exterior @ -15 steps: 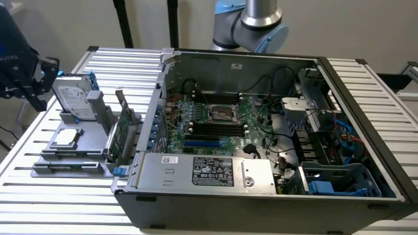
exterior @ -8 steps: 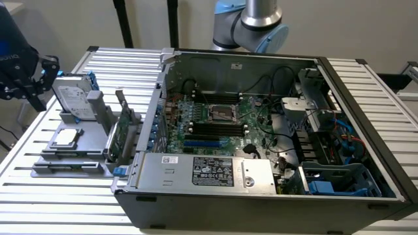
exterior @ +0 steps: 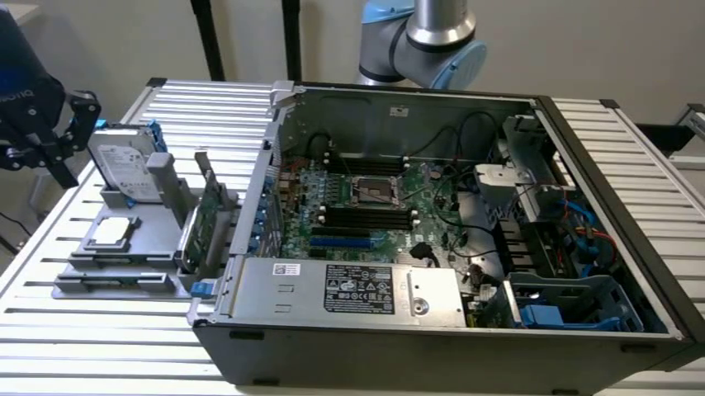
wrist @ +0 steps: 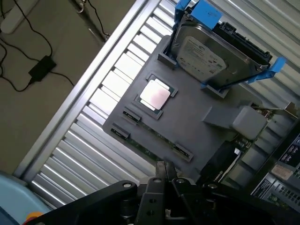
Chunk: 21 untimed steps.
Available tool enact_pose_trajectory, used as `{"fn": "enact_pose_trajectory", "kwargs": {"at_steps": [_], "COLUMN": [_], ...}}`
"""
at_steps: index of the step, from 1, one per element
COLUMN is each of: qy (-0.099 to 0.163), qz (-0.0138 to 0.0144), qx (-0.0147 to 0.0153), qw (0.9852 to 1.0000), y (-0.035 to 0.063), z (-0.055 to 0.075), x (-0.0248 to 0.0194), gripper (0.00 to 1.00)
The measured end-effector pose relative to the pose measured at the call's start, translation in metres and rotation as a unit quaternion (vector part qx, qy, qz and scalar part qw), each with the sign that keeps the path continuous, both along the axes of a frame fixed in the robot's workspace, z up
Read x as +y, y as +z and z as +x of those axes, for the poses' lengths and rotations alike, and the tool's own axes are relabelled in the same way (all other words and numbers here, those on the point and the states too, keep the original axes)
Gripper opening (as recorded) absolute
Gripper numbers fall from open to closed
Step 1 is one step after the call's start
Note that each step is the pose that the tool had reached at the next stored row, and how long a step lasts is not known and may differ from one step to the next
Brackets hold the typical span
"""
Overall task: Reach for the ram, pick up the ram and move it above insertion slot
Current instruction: 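Pick up the ram and move it above insertion slot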
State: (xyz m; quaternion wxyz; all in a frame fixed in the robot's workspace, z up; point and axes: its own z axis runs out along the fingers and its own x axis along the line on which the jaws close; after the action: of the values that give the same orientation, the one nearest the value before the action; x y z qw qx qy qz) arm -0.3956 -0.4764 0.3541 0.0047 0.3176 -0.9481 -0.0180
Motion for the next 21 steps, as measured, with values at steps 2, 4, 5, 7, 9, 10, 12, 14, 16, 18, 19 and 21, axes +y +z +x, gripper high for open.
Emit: {"fn": "enact_pose_trajectory", "kwargs": {"at_steps": [2, 4, 5, 7, 9, 10, 12, 14, 16, 18, 19, 21], "qy": [0.018, 0.036, 0.046, 0.064, 0.082, 0.091, 0.109, 0.127, 0.145, 0.163, 0.172, 0.190], "qz": [0.0000, 0.0000, 0.0000, 0.0000, 0.0000, 0.0000, 0.0000, 0.0000, 0.0000, 0.0000, 0.0000, 0.0000], "qx": [-0.0005, -0.0010, -0.0013, -0.0017, -0.0022, -0.0025, -0.0029, -0.0034, -0.0038, -0.0043, -0.0045, -0.0049], "qw": [0.9998, 0.9994, 0.9990, 0.9980, 0.9967, 0.9959, 0.9941, 0.9919, 0.9894, 0.9866, 0.9851, 0.9818], "y": [0.0000, 0.0000, 0.0000, 0.0000, 0.0000, 0.0000, 0.0000, 0.0000, 0.0000, 0.0000, 0.0000, 0.0000], "z": [-0.0001, 0.0000, 0.0000, 0.0000, 0.0000, 0.0000, 0.0000, 0.0000, -0.0001, 0.0000, -0.0001, -0.0001], "x": [0.0001, 0.0000, 0.0000, 0.0000, 0.0000, 0.0000, 0.0000, 0.0000, 0.0000, 0.0000, 0.0000, 0.0000], "gripper": [0.11, 0.11, 0.11, 0.11, 0.11, 0.11, 0.11, 0.11, 0.11, 0.11, 0.11, 0.11]}}
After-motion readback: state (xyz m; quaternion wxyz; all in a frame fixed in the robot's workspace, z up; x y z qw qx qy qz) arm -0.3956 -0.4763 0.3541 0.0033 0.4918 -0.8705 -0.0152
